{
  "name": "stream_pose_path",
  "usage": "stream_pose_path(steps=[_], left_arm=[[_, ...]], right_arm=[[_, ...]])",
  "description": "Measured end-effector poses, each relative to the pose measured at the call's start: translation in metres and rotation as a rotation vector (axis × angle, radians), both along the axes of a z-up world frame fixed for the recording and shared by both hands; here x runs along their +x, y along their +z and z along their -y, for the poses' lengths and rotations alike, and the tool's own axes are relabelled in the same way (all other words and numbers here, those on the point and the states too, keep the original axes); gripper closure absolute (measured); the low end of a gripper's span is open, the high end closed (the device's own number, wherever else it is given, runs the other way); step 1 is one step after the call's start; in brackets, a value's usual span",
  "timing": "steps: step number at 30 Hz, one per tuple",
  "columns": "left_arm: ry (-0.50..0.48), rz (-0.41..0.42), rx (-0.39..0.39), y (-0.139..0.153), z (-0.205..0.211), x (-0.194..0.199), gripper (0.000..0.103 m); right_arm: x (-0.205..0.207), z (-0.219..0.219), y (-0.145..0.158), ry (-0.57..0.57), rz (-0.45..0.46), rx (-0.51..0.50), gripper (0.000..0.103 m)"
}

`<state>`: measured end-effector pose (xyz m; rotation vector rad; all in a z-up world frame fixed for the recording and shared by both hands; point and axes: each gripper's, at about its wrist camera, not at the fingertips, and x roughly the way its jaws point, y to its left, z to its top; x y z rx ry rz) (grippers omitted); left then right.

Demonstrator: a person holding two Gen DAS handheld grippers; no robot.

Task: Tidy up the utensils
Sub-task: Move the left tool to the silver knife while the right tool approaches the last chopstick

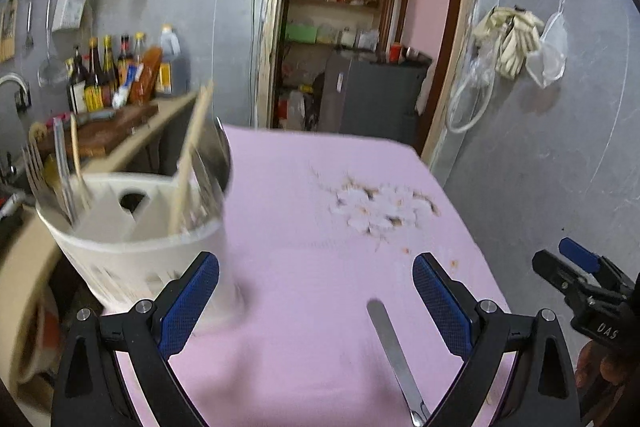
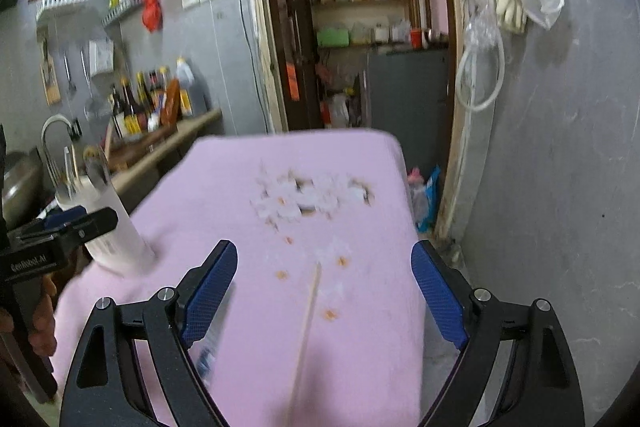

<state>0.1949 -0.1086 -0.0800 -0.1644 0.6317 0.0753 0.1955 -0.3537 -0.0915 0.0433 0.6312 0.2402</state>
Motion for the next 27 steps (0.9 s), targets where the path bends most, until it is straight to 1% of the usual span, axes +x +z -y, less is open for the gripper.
stream_pose_path(steps=[3,7,8,10,11,12,13,14,16,17,18,20,21,23,25,26,27], left_arm=[[0.009,-0.04,-0.019,-0.015,0.007,0.003,0.005],[0.01,-0.083,-0.038,-0.033,0.015,0.004,0.005],[0.009,-0.094,-0.04,-0.036,0.017,0.005,0.005],[0.001,-0.113,-0.048,-0.041,0.02,0.007,0.005],[-0.004,-0.124,-0.051,-0.045,0.021,0.007,0.005],[-0.007,-0.131,-0.054,-0.049,0.023,0.008,0.006],[-0.011,-0.137,-0.059,-0.051,0.024,0.009,0.012],[-0.018,-0.148,-0.07,-0.055,0.024,0.009,0.019],[-0.034,-0.17,-0.087,-0.06,0.026,0.011,0.027],[-0.042,-0.177,-0.093,-0.062,0.027,0.012,0.034],[-0.052,-0.185,-0.099,-0.064,0.029,0.013,0.037],[-0.08,-0.202,-0.112,-0.069,0.033,0.015,0.047],[-0.09,-0.209,-0.115,-0.07,0.035,0.017,0.05],[-0.122,-0.235,-0.12,-0.075,0.04,0.022,0.061],[-0.144,-0.255,-0.128,-0.08,0.041,0.025,0.069],[-0.152,-0.265,-0.132,-0.082,0.042,0.026,0.072],[-0.162,-0.274,-0.138,-0.085,0.043,0.028,0.073]], right_arm=[[0.009,0.002,-0.02,0.03,-0.06,-0.007,0.018],[0.018,0.001,-0.041,0.068,-0.118,-0.002,0.02],[0.02,0.001,-0.047,0.075,-0.13,0.0,0.022],[0.025,-0.002,-0.057,0.091,-0.16,0.009,0.032],[0.03,-0.004,-0.062,0.103,-0.178,0.015,0.034],[0.032,-0.006,-0.065,0.111,-0.19,0.021,0.042],[0.035,-0.008,-0.069,0.121,-0.204,0.032,0.047],[0.038,-0.01,-0.073,0.132,-0.218,0.047,0.049],[0.041,-0.015,-0.078,0.144,-0.232,0.047,0.062],[0.043,-0.019,-0.081,0.153,-0.24,0.041,0.065],[0.044,-0.021,-0.082,0.156,-0.244,0.036,0.069],[0.048,-0.028,-0.086,0.164,-0.26,0.019,0.073],[0.049,-0.029,-0.088,0.167,-0.271,0.015,0.073],[0.051,-0.033,-0.092,0.167,-0.298,-0.001,0.073],[0.051,-0.035,-0.091,0.16,-0.297,-0.021,0.079],[0.05,-0.035,-0.091,0.155,-0.299,-0.035,0.081],[0.05,-0.036,-0.091,0.15,-0.301,-0.046,0.086]])
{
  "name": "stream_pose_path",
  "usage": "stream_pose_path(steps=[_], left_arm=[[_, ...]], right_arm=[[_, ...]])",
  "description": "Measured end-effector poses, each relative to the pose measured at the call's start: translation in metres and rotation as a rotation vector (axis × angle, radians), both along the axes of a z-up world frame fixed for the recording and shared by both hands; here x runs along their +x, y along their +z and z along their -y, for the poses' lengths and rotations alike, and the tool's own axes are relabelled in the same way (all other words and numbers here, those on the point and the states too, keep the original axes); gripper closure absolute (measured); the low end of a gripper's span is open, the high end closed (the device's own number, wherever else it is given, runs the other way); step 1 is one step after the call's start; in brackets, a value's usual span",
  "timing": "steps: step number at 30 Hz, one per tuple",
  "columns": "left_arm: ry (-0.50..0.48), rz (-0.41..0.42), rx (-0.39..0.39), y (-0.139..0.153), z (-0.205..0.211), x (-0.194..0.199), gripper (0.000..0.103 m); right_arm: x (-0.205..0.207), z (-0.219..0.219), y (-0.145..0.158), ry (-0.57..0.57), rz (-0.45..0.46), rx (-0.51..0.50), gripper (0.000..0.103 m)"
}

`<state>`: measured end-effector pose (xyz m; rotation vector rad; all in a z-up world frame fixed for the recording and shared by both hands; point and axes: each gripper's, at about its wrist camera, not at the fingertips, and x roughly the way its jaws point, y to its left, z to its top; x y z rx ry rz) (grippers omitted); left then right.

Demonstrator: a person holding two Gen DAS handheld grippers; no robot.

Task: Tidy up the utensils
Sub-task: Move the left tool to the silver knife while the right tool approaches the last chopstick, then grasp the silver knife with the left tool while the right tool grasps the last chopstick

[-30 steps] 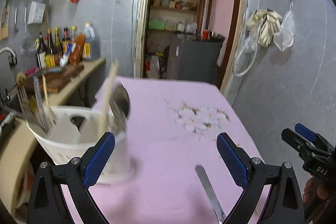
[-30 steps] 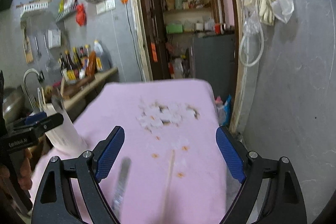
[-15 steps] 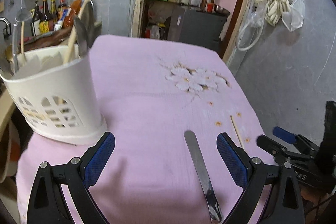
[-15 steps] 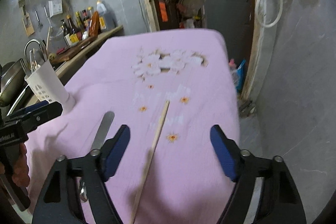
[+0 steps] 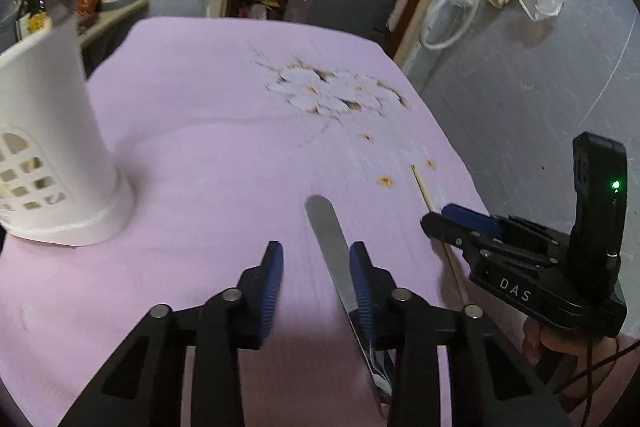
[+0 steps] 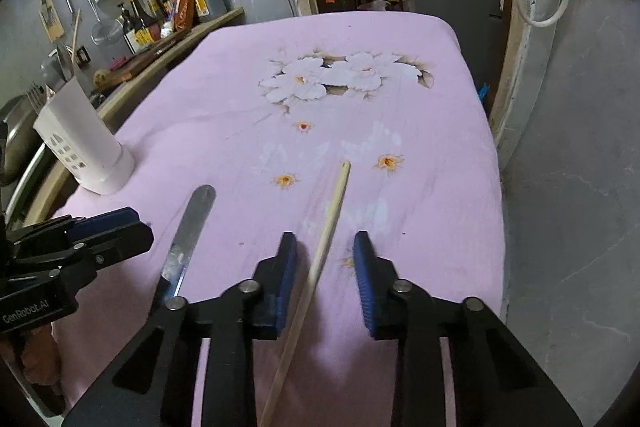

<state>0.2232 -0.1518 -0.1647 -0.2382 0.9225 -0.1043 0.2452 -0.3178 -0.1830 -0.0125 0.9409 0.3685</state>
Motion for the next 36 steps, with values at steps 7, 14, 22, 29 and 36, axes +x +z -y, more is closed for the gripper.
stream_pose_path(steps=[7,14,22,29,36], left_arm=[[-0.08,-0.071,-0.063,-0.012,0.008,0.01,0.075],[-0.101,-0.114,-0.07,-0.017,0.017,0.021,0.075],[-0.163,-0.109,0.094,-0.015,0.045,0.027,0.076],[-0.194,-0.092,0.129,-0.013,0.055,0.028,0.084],[-0.126,-0.115,0.006,-0.012,0.036,0.042,0.102]], right_arm=[[-0.003,0.008,0.004,0.013,-0.01,-0.003,0.097],[-0.006,0.026,0.002,-0.007,-0.03,0.038,0.097],[-0.007,0.038,0.0,-0.04,-0.042,0.062,0.097],[-0.01,0.043,0.004,-0.059,-0.029,0.047,0.098],[-0.005,0.057,0.001,-0.103,-0.053,0.098,0.099]])
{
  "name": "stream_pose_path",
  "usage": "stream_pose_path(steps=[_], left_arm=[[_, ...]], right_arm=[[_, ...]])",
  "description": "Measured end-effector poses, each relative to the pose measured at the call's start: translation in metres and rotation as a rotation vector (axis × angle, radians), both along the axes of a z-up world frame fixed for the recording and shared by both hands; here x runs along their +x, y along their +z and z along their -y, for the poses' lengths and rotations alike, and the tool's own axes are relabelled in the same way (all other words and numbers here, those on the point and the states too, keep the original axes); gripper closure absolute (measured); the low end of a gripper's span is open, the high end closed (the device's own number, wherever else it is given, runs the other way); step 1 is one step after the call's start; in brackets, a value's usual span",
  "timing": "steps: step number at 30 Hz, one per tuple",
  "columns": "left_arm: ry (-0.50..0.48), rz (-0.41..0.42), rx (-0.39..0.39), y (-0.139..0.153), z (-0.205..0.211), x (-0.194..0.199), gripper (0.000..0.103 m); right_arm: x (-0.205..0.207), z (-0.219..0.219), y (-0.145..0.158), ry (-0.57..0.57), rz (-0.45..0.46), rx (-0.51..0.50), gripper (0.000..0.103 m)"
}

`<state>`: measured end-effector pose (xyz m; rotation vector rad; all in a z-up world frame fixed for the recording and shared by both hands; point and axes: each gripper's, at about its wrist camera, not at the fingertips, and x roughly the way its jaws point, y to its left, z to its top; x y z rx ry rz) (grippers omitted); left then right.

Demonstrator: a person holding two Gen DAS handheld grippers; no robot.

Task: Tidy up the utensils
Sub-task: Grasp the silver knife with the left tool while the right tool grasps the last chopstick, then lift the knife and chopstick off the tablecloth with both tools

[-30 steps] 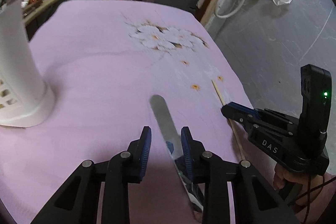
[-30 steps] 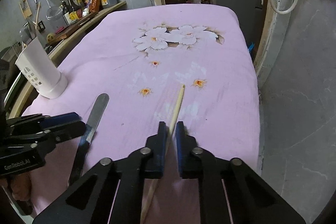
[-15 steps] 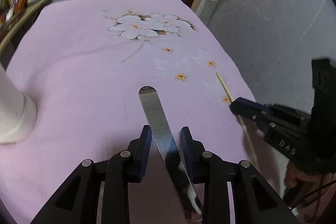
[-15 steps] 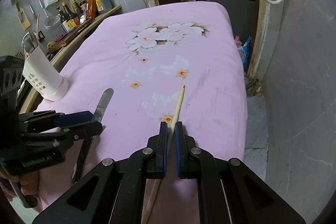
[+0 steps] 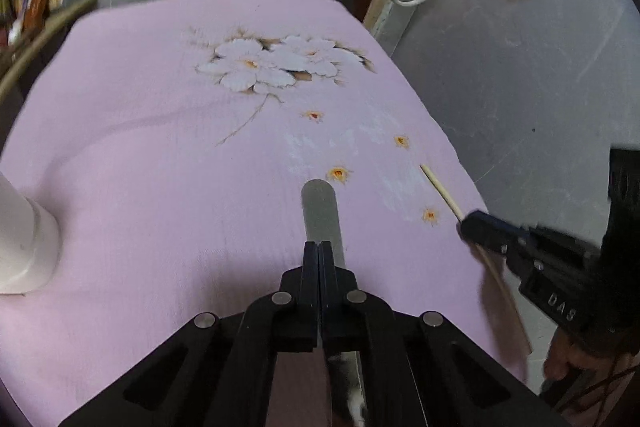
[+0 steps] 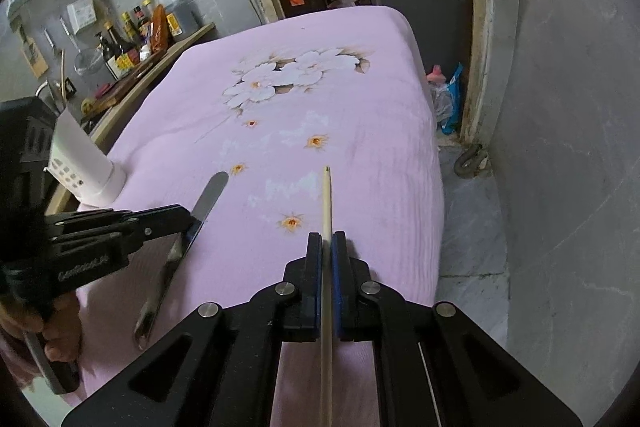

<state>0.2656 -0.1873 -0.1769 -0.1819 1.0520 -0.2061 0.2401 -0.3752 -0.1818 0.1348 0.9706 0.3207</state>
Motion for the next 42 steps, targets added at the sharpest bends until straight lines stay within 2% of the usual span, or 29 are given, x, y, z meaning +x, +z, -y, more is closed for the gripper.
stream_pose_path(steps=[3,7,10,12,14,21,23,24,29,33,36,38,42], left_arm=[[-0.034,-0.029,0.003,0.0,0.001,0.005,0.102],[-0.039,-0.102,-0.061,-0.002,-0.006,0.005,0.1],[-0.047,-0.126,-0.094,-0.004,-0.008,0.0,0.088],[-0.065,-0.115,-0.118,-0.002,-0.006,-0.006,0.073],[-0.085,-0.098,-0.082,-0.001,0.002,-0.009,0.071],[-0.193,-0.027,0.174,0.001,0.035,-0.017,0.073],[-0.198,-0.02,0.212,0.001,0.04,-0.016,0.077],[-0.198,-0.017,0.223,0.001,0.042,-0.015,0.083],[-0.198,-0.02,0.21,0.003,0.038,-0.011,0.086],[-0.176,-0.033,0.164,0.004,0.031,-0.012,0.086],[-0.142,-0.045,0.125,0.004,0.023,-0.012,0.086],[-0.111,-0.045,0.084,0.006,0.016,-0.014,0.086],[-0.057,-0.019,0.025,0.011,0.003,-0.019,0.086]], right_arm=[[0.002,-0.002,-0.002,0.007,-0.012,-0.005,0.099],[0.005,-0.004,-0.004,0.011,-0.034,0.011,0.099],[0.006,-0.005,-0.005,0.023,-0.042,0.015,0.099],[0.006,-0.005,-0.005,0.027,-0.046,0.017,0.099],[0.007,-0.005,-0.005,0.033,-0.05,0.018,0.099],[0.007,-0.004,-0.006,0.048,-0.061,0.014,0.098],[0.009,-0.005,-0.006,0.051,-0.069,0.008,0.098],[0.011,-0.006,-0.006,0.052,-0.077,0.001,0.098],[0.025,-0.017,-0.008,0.068,-0.145,-0.07,0.098],[0.035,-0.029,-0.007,0.087,-0.186,-0.125,0.098],[0.034,-0.036,-0.007,0.106,-0.174,-0.172,0.098],[0.031,-0.035,-0.002,0.1,-0.156,-0.132,0.099],[0.024,-0.023,0.012,0.061,-0.09,0.05,0.099]])
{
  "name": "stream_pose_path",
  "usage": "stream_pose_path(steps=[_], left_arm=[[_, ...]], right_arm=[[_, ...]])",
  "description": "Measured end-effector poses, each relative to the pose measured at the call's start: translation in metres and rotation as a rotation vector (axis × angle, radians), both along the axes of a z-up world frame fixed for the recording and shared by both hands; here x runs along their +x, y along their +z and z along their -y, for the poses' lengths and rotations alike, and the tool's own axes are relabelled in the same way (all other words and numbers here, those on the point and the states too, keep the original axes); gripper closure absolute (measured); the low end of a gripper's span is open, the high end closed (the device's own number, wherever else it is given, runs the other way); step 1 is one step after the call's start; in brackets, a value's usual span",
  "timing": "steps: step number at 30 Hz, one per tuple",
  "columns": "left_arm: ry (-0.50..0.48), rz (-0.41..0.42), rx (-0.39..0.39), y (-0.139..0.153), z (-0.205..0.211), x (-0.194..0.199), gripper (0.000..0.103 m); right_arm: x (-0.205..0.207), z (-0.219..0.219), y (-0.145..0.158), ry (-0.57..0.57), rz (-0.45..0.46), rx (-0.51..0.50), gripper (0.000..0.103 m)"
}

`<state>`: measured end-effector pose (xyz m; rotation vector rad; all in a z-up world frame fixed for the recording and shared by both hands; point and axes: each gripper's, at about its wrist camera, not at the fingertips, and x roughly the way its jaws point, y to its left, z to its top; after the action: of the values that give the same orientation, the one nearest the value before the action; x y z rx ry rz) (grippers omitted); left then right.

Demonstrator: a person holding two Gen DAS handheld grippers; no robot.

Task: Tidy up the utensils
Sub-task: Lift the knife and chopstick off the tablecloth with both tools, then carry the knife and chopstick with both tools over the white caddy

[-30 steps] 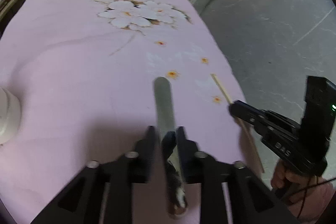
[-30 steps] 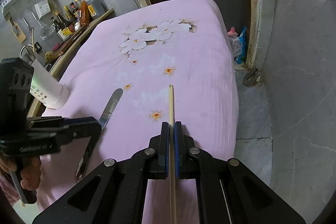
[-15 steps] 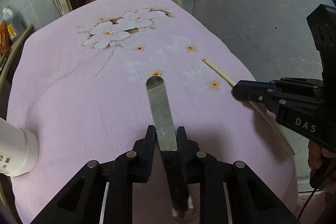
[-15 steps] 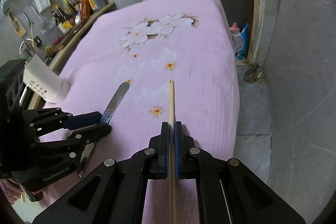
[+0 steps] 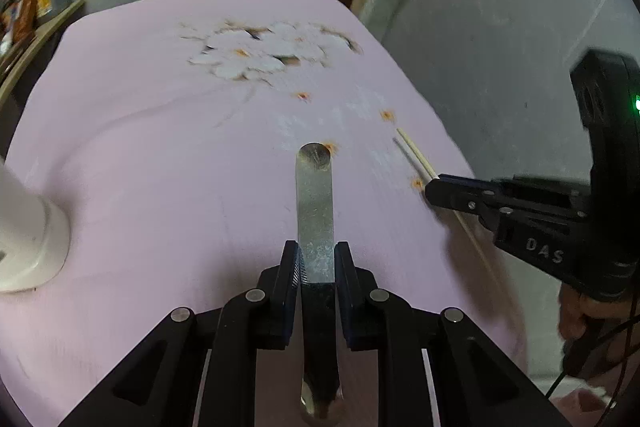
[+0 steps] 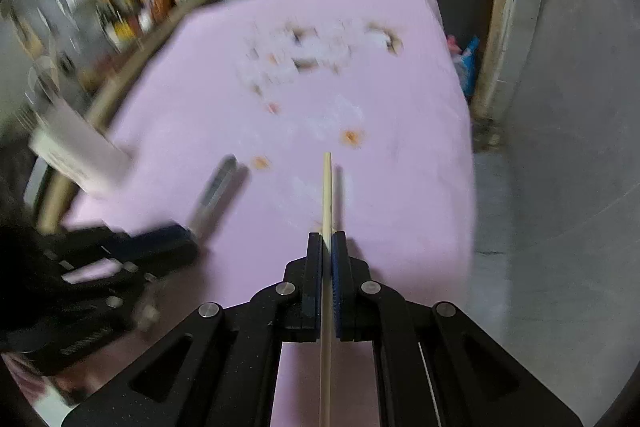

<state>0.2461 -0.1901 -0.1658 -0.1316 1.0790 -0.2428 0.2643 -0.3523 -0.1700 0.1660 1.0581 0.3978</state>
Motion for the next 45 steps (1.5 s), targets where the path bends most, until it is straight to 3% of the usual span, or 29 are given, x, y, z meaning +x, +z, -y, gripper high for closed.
stream_pose_path(steps=[4,12,18,23,36,45], left_arm=[[0.056,0.047,-0.061,0.007,-0.013,-0.008,0.086],[0.111,0.117,-0.11,0.019,-0.026,-0.018,0.086],[0.119,0.147,-0.141,0.026,-0.033,-0.022,0.086],[0.122,0.185,-0.154,0.036,-0.033,-0.026,0.086],[0.141,0.358,-0.164,0.096,-0.053,-0.034,0.086],[0.213,0.47,-0.149,0.151,-0.106,-0.04,0.086]], right_arm=[[-0.003,0.005,0.008,-0.021,0.052,0.106,0.099],[-0.003,0.009,0.0,-0.063,0.053,0.231,0.099],[-0.003,0.017,-0.017,-0.16,0.034,0.426,0.099],[-0.006,0.014,-0.011,-0.179,0.097,0.442,0.099],[-0.002,-0.015,0.058,-0.098,0.288,0.453,0.099],[0.0,-0.067,0.117,-0.054,0.453,0.545,0.099]])
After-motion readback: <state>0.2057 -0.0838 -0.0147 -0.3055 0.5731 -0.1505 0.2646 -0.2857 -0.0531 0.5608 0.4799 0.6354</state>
